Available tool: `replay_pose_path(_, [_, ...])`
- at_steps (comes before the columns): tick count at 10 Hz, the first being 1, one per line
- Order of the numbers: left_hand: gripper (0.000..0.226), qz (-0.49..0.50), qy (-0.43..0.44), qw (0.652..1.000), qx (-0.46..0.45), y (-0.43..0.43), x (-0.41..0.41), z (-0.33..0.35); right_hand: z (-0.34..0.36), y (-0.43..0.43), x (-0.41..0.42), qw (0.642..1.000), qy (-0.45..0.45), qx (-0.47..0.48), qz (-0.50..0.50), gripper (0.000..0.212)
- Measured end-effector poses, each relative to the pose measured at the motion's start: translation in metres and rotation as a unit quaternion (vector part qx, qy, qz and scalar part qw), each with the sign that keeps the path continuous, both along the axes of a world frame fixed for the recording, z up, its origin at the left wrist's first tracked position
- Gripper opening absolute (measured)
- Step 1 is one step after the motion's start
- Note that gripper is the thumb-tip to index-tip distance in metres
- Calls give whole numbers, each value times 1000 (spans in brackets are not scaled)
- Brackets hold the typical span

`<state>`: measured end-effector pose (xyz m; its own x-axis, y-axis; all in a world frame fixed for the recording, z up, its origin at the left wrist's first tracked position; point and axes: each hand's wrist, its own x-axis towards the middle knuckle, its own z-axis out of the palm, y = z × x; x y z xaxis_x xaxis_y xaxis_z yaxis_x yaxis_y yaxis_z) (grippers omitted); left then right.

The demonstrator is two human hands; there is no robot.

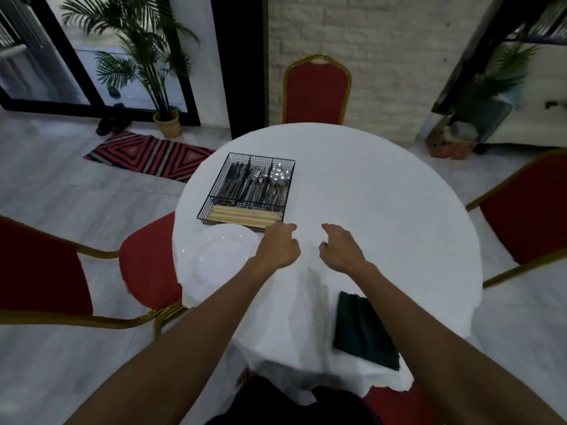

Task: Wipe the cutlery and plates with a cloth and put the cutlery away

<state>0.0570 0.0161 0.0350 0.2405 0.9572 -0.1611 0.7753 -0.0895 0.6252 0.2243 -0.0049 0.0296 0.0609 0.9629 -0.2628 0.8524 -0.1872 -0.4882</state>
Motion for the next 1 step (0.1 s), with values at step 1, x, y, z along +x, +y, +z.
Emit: replay_pose_path(1, [48,-40,12,999,27,16,41,37,37,4,35,998,-44,47,-9,51])
